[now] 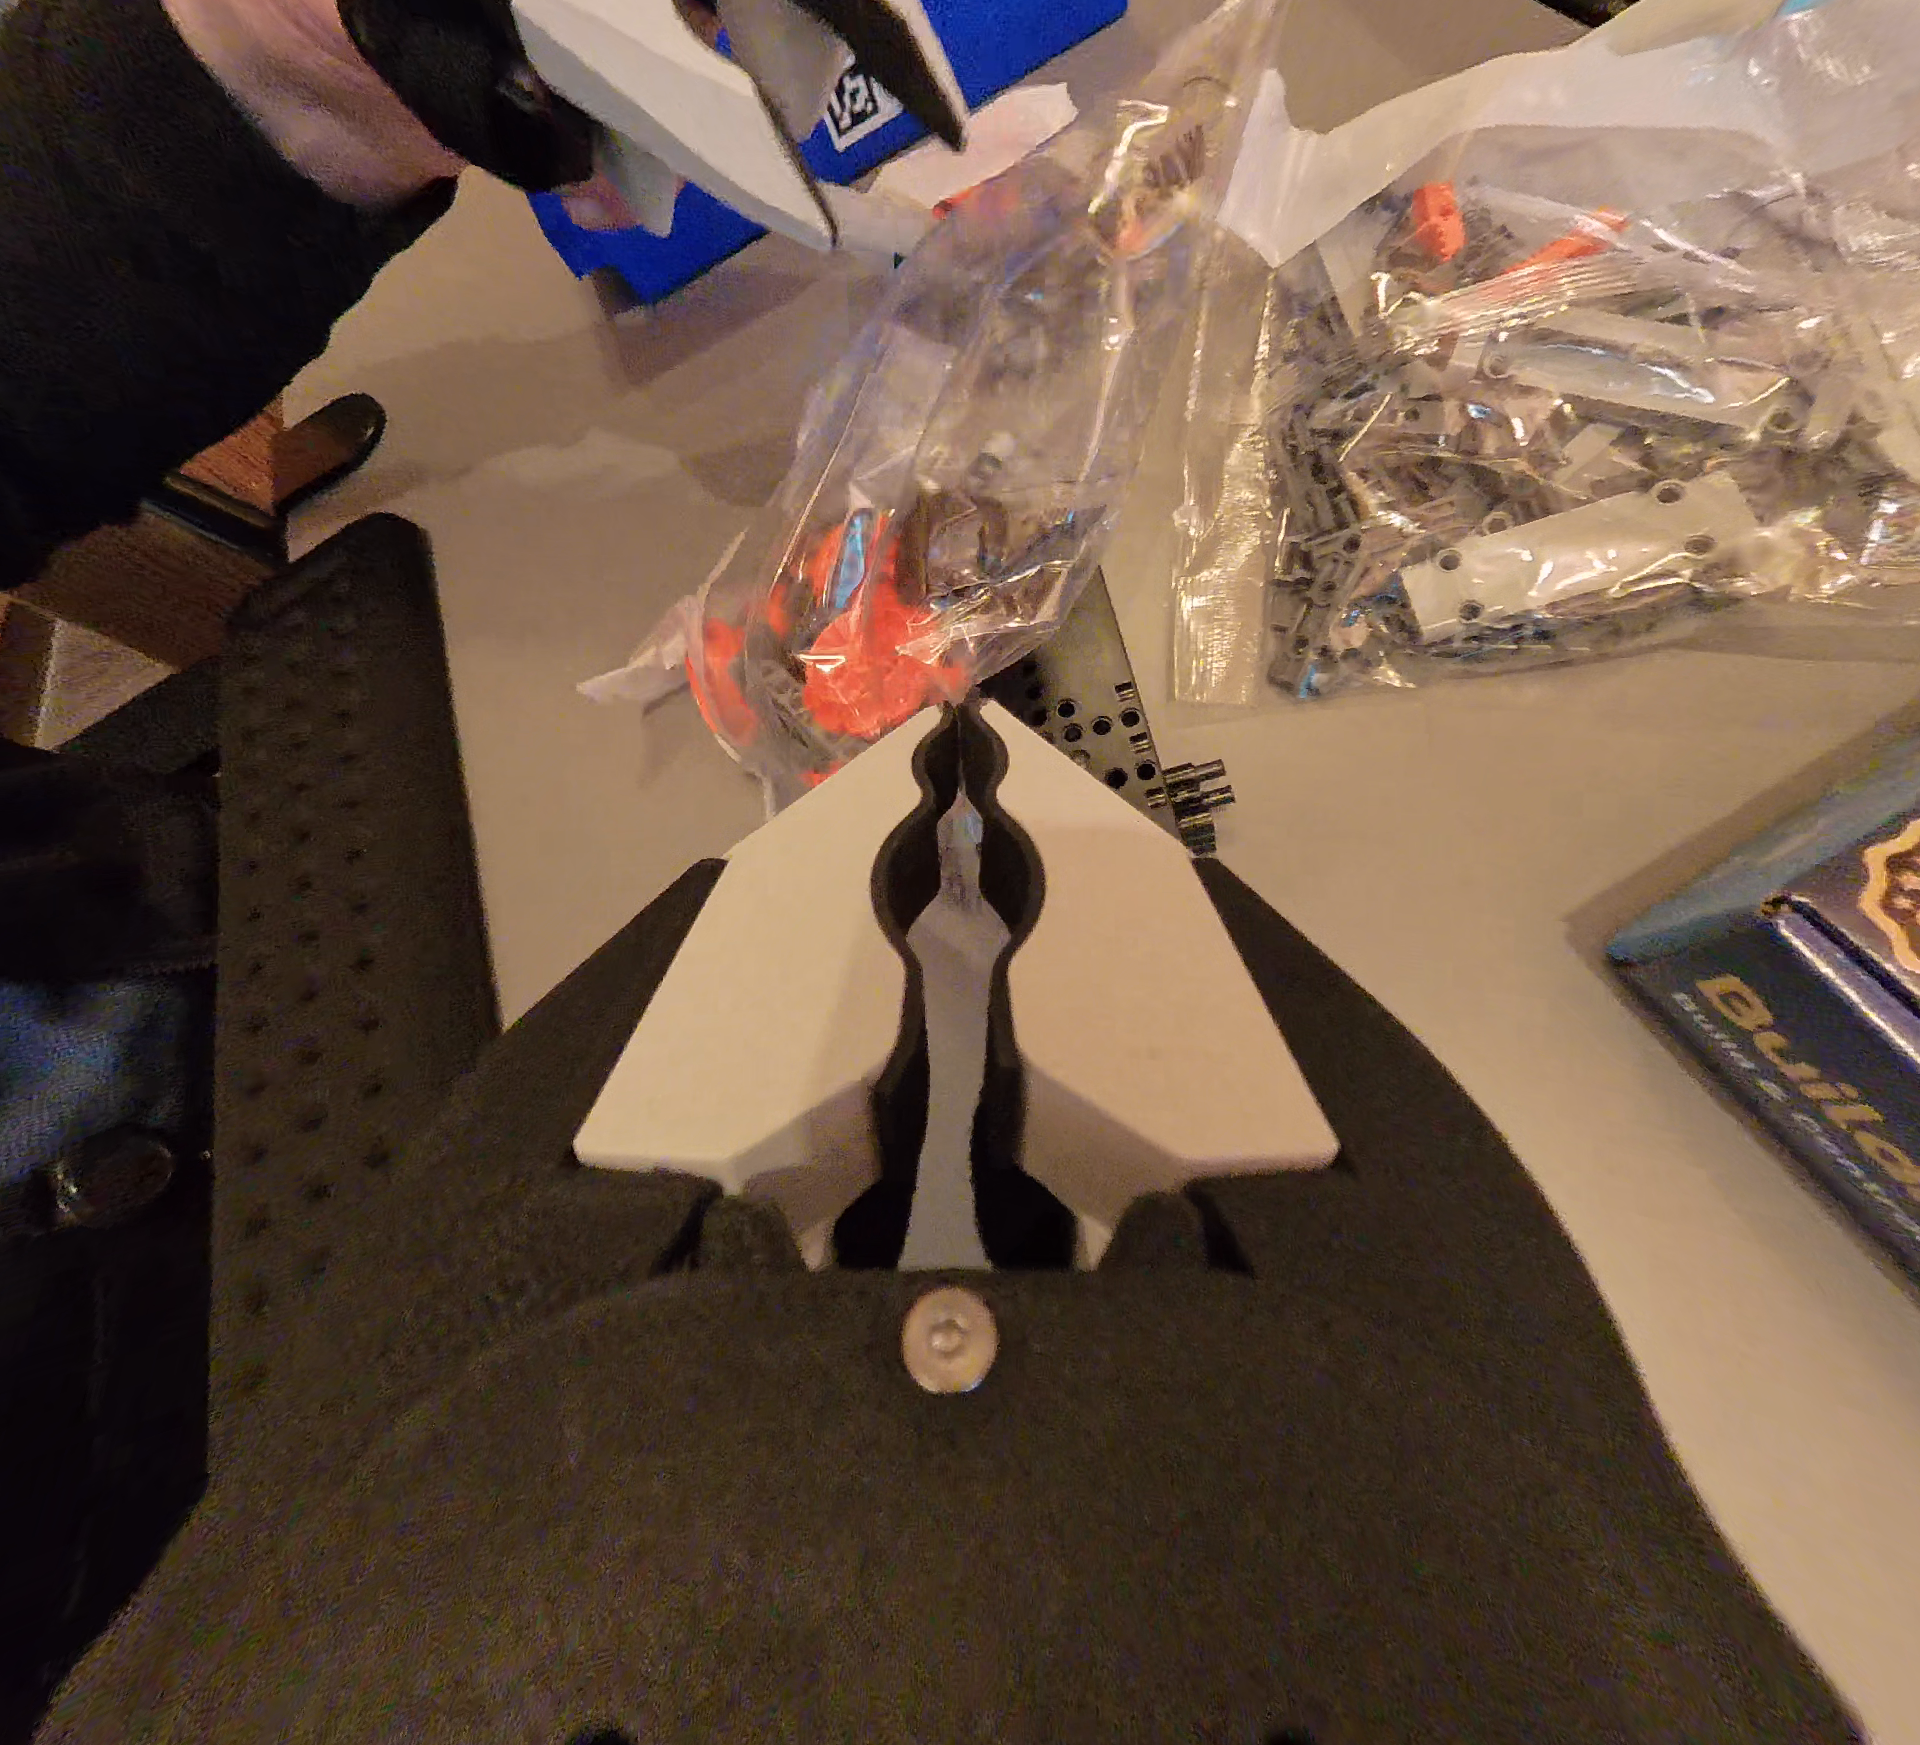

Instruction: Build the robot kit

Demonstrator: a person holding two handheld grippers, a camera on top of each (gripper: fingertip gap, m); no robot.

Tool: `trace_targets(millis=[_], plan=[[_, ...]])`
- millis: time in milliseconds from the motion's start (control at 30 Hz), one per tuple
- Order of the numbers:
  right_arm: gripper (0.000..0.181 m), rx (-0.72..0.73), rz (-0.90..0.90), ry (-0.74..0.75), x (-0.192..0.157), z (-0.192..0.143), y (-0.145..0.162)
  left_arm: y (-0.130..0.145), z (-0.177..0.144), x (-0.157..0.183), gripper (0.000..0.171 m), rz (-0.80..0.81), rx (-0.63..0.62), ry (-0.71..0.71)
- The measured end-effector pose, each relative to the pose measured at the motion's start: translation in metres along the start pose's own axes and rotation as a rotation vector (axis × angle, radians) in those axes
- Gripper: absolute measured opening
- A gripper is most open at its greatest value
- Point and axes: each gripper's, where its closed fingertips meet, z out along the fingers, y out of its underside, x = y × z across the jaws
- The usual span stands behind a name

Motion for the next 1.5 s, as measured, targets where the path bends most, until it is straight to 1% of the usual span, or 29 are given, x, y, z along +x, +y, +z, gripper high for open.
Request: trace_targets(millis=[33,133,167,267,333,433,567,600,733,967,1067,1100,1167,1233,1267,1300,1333,1400,1433,1467,1500], plan=[[0.000,0.018,0.012,-0.002,0.000,-0.003,-0.004,0.004,-0.006,0.002,0.033,0.016,-0.009,-0.018],[0.000,0.000,-0.028,0.025,0.000,-0.005,-0.009,0.017,-0.023,0.013,0.033,0.038,-0.021,-0.044],[0.000,0.015,-0.028,0.026,-0.001,-0.007,-0.015,0.022,-0.028,0.019,0.033,0.038,-0.025,-0.044],[0.000,0.015,-0.072,0.049,-0.005,-0.012,-0.028,0.048,-0.036,0.033,0.033,0.065,-0.093,-0.068],[0.000,0.015,-0.081,0.043,-0.007,-0.015,-0.035,0.069,-0.036,0.041,0.033,0.084,-0.155,-0.084],[0.000,-0.005,-0.112,0.060,-0.007,-0.019,-0.044,0.094,-0.030,0.050,0.033,0.098,-0.214,-0.097],[0.000,-0.028,-0.141,0.057,-0.009,-0.019,-0.059,0.115,-0.019,0.054,0.033,0.097,-0.261,-0.102],[0.000,-0.059,-0.140,0.047,-0.010,-0.018,-0.057,0.117,-0.017,0.053,0.033,0.097,-0.262,-0.106],[0.000,-0.075,-0.148,0.067,-0.003,-0.017,-0.062,0.122,-0.015,0.048,0.033,0.099,-0.273,-0.123],[0.000,-0.022,-0.090,0.076,0.016,-0.020,-0.068,0.130,-0.017,0.047,0.033,0.109,-0.289,-0.115],[0.000,-0.016,-0.061,0.086,0.030,-0.012,-0.066,0.131,-0.017,0.049,0.034,0.122,-0.290,-0.104],[0.004,-0.013,-0.051,0.098,0.037,-0.009,-0.064,0.129,-0.017,0.051,0.034,0.125,-0.281,-0.096],[0.036,-0.017,-0.043,0.155,0.050,-0.011,-0.061,0.126,-0.017,0.054,0.033,0.135,-0.264,-0.087],[0.045,0.020,-0.128,0.246,0.055,-0.025,-0.066,0.125,-0.018,0.056,0.034,0.153,-0.262,-0.091],[0.060,0.030,-0.163,0.273,0.053,-0.033,-0.070,0.127,-0.018,0.056,0.035,0.166,-0.270,-0.094],[0.063,0.049,-0.196,0.294,0.049,-0.041,-0.074,0.128,-0.018,0.057,0.035,0.176,-0.278,-0.089],[0.059,0.069,-0.231,0.346,0.048,-0.051,-0.079,0.130,-0.017,0.056,0.035,0.171,-0.280,-0.086],[0.062,0.048,-0.313,0.427,0.041,-0.063,-0.077,0.132,-0.014,0.055,0.036,0.161,-0.280,-0.080],[0.063,0.029,-0.329,0.418,0.032,-0.062,-0.072,0.134,-0.013,0.055,0.036,0.164,-0.283,-0.082],[0.058,0.011,-0.337,0.362,0.017,-0.055,-0.065,0.135,-0.012,0.056,0.035,0.174,-0.284,-0.081],[0.058,-0.018,-0.333,0.279,0.001,-0.044,-0.054,0.135,-0.012,0.056,0.035,0.187,-0.285,-0.081]])
